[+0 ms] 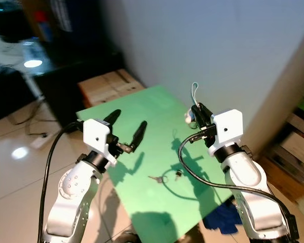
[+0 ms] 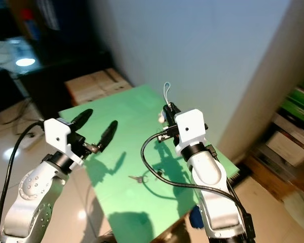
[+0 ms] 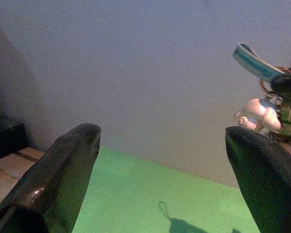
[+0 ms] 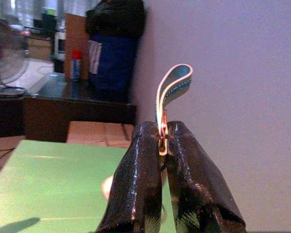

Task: Hang keys on a hook

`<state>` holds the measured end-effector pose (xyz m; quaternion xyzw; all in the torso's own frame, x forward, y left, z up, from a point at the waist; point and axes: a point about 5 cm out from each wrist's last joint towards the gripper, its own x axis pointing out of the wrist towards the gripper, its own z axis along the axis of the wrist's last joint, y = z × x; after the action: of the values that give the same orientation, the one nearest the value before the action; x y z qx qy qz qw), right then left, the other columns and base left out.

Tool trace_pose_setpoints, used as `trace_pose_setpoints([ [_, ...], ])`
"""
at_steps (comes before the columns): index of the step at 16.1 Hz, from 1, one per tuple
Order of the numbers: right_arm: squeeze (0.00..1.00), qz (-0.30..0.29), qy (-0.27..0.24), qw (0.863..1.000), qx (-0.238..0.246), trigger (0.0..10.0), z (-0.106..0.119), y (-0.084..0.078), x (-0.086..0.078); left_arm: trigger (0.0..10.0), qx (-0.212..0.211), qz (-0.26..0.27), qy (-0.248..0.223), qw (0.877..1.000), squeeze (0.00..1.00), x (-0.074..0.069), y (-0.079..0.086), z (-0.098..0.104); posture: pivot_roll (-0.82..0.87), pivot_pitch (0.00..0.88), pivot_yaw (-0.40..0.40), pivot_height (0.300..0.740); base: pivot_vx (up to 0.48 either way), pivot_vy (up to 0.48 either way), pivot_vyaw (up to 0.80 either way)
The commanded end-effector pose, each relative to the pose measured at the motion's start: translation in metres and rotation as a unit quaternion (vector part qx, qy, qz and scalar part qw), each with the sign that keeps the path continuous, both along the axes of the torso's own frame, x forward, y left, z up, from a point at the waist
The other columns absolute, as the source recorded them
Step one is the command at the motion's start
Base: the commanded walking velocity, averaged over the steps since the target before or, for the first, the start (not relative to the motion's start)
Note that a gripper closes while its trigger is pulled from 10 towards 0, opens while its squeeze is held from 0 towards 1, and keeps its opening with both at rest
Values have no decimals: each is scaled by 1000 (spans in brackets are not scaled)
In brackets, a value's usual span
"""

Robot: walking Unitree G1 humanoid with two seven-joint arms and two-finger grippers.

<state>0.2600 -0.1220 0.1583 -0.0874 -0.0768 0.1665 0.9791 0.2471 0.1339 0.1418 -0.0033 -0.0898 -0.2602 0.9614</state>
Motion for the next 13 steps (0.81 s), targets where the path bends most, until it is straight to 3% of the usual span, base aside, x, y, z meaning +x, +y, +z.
trace_pose_setpoints([
  [1,0,5,10,1000,-3,10000,-2,2,-5,10000,24,-3,6,1000,0,-5,0,-4,-50,0,46,740,0,0,800],
  [4,0,-2,30,1000,5,10000,-12,2,-15,10000,49,-6,19,999,0,-10,2,-11,-41,0,53,740,0,0,800],
  [7,0,-8,53,998,20,10000,-19,0,-19,10000,58,-2,20,998,0,-5,0,-11,-39,0,52,740,0,0,0],
  [13,0,-24,67,997,36,10000,-25,-4,-19,10000,65,-8,14,998,0,-3,-1,-7,-28,0,53,740,-301,0,0],
])
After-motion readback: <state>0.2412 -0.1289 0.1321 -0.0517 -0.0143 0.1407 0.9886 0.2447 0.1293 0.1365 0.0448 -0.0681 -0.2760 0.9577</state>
